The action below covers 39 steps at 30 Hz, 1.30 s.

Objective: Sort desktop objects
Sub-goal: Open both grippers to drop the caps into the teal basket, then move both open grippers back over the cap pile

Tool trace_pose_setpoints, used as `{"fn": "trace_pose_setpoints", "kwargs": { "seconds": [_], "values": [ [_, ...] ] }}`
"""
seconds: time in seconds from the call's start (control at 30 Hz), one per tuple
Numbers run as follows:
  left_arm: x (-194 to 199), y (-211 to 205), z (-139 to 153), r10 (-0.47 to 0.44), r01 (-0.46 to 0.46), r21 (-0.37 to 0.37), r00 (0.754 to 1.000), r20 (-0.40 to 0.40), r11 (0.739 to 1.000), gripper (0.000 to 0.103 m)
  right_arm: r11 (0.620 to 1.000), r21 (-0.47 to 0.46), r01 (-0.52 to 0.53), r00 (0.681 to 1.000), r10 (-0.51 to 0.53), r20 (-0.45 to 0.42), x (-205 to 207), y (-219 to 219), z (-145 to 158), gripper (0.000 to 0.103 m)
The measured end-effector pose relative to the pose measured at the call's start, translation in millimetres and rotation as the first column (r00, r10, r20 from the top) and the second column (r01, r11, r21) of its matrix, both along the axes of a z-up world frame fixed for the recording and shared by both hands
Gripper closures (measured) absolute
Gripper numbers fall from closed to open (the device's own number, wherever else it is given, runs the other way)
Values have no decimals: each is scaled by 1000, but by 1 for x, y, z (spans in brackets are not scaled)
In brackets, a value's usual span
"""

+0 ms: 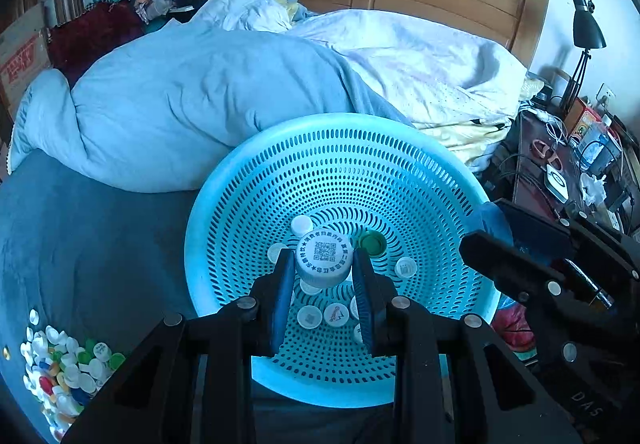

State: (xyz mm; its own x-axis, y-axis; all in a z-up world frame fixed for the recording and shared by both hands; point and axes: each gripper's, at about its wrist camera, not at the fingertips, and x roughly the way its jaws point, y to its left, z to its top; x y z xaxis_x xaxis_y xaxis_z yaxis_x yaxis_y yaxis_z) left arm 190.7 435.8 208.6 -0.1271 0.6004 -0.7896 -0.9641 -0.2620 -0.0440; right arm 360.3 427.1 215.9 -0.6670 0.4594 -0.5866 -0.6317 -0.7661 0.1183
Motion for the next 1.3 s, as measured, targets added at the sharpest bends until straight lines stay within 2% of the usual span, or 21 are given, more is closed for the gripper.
{"fn": "trace_pose_setpoints", "kwargs": {
  "seconds": [1.07,1.1,1.13,1.17,1.2,1.23,1.27,1.3],
  "values": [
    [0,14,-4,-1,1,0,1000,-15,1000,78,1000,12,-8,1000,8,14,-6,2,-2,70],
    [0,14,-4,3,-3,9,1000,-20,1000,76,1000,19,-6,1000,6,15,-6,2,-1,69],
    [-1,14,-4,12,-11,12,1000,-29,1000,61,999,45,12,1000,-12,18,-5,2,1,69],
    [-2,13,-4,24,-23,20,999,-37,1000,49,998,62,26,999,-27,18,-4,1,2,53],
    [-5,11,-2,52,-50,41,997,-50,998,38,995,83,52,998,-53,15,-1,1,5,45],
    [-8,8,-1,63,-60,57,997,-52,997,37,992,101,76,997,-77,0,4,1,7,30],
    [-10,8,-1,60,-57,59,997,-41,997,37,992,103,78,997,-77,-11,6,1,8,21],
    [-12,7,0,62,-60,57,997,-39,997,37,992,102,78,997,-77,-14,7,1,9,20]
  ]
}}
